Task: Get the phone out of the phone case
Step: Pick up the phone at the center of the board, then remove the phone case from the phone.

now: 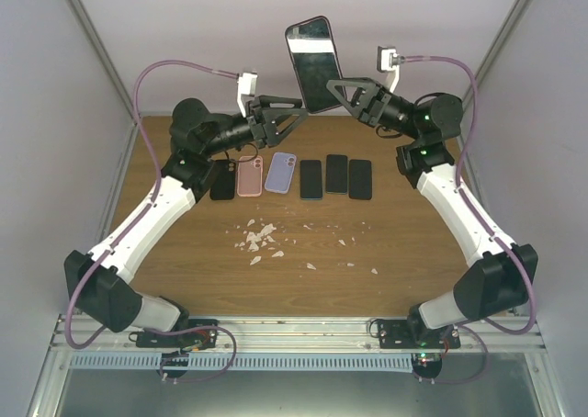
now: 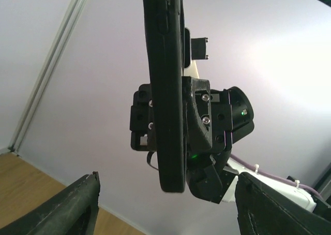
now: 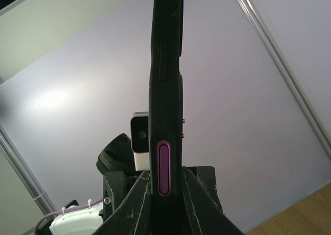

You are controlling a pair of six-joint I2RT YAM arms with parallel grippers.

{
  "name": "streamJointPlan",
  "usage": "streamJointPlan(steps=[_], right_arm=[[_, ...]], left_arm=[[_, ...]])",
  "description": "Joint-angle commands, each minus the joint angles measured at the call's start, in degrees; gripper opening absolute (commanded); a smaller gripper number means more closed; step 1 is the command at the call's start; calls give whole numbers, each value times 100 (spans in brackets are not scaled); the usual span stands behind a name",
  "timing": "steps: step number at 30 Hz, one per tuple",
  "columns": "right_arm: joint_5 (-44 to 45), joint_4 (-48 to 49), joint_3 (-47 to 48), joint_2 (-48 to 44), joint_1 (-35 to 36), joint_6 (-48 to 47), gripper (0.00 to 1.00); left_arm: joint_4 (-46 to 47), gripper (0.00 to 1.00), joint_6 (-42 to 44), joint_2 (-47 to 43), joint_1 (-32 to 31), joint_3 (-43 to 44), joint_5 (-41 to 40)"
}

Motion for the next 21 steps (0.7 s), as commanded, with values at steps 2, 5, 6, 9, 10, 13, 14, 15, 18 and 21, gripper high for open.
streamJointPlan(steps=[2,5,6,9,10,13,14,15,18,21], right_arm=[[282,236,240,-69,148,-61,0],[285,206,179,-107,159,-71,1],[281,199,140,-124,158,-66,0],[293,203,20,-165,180,-52,0],[297,202,-9,-170,189,-41,0],[302,204,-36,-166,213,-27,1],[307,192,-29,-160,220,-27,1],[301,199,-27,-158,228,-29,1],[297,209,-35,-156,232,-10,1],[281,221,-72,-157,234,-9,0]], left_arm=[[671,69,-259,164,-107,219,19],[770,62,-318,261,-107,325,47],[801,60,-330,282,-107,366,56],[872,52,-359,347,-128,501,90],[889,51,-346,371,-140,527,93],[931,48,-350,429,-166,592,105],[938,46,-346,440,-173,600,103],[960,43,-353,449,-177,613,108],[980,33,-366,462,-186,603,100],[973,19,-336,463,-187,596,109]])
